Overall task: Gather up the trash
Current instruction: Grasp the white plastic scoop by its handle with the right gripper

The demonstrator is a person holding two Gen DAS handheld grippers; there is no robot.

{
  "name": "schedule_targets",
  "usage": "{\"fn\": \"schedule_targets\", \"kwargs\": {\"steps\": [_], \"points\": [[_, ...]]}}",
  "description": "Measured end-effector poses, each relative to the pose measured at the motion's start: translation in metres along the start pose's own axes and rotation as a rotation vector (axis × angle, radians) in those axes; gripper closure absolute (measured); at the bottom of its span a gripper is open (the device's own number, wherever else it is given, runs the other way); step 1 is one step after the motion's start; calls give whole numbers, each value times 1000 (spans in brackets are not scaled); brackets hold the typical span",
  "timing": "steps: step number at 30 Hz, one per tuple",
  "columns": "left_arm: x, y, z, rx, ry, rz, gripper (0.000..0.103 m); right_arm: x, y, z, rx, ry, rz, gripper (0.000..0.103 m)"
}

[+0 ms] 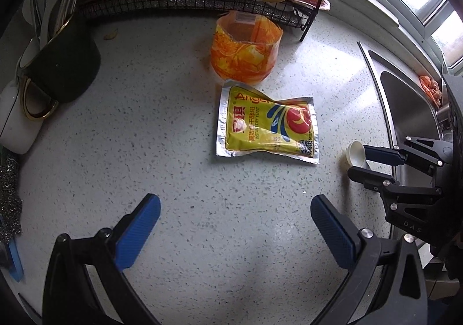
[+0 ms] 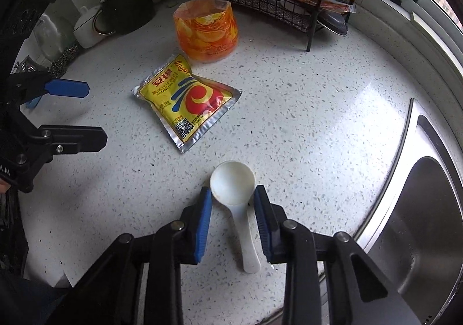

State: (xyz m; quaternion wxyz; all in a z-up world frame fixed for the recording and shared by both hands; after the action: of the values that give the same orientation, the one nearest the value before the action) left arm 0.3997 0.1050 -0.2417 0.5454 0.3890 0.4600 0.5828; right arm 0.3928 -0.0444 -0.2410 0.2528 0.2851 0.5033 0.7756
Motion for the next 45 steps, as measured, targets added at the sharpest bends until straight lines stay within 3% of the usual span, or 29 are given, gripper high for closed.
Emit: {"fn": "schedule_targets", "kwargs": {"steps": [12, 15, 20, 26, 32, 36, 45], "points": [[-7, -4, 24, -8, -37, -54, 0, -24, 24, -11, -50, -120, -31, 76], [-20, -6, 30, -5, -153, -37, 0, -27, 30, -13, -61, -141, -37, 76], [-47, -13, 40, -5, -430, -34, 0, -34, 37, -19, -69, -183, -41, 76], [-71, -19, 49, -13, -713, -84, 0, -48, 45, -28, -74, -235, -45, 76], [-90, -26, 59, -27, -863, -142, 0, -53, 38, -34, -61, -277, -45, 75], [-105, -45, 66, -5, -943, -103, 0, -54, 39, -38, -61, -294, -45, 75], [-123, -72, 63, 41, -1096, -103, 0, -62, 40, -48, -68, -345, -53, 75]]}}
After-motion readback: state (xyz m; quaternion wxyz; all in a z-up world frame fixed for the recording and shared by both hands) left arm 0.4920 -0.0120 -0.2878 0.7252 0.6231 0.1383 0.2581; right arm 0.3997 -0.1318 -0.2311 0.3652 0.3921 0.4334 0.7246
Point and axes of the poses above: each gripper's, at about its wrist camera, not at the fingertips, and y roughly against the way its jaws point, x to its left, z to its top, the point moved 5 cm from there along -y, roughly the way its jaws point, and after that the axes turned 4 degrees about z, right-handed, at the moved point
